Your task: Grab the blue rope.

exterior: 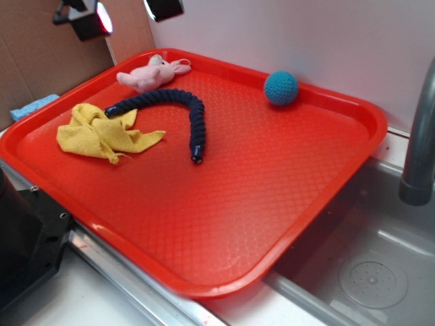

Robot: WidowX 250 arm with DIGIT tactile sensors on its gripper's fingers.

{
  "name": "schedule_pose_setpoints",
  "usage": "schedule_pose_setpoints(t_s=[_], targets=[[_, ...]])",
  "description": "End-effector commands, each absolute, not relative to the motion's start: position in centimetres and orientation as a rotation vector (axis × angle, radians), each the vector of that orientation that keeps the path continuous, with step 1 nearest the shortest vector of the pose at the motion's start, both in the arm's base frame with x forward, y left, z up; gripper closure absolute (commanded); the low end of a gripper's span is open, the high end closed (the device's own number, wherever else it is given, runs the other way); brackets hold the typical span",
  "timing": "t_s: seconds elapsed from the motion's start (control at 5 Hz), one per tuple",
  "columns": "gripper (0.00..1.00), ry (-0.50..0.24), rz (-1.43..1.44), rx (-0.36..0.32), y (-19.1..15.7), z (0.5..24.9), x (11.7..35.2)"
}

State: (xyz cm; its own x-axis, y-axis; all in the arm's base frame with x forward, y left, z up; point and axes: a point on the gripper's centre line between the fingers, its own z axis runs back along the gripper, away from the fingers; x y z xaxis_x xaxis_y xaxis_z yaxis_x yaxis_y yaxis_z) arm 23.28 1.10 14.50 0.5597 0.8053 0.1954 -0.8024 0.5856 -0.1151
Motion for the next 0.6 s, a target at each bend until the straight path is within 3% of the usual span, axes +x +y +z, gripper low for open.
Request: schedule_pose_setpoints(t_s=[0.0,0.4], targets=[[0.00,-0.291,1.057,0.050,2.6,10.1,26.9],[0.00,-0.282,1.087,0.074,3.2,4.4,29.1]])
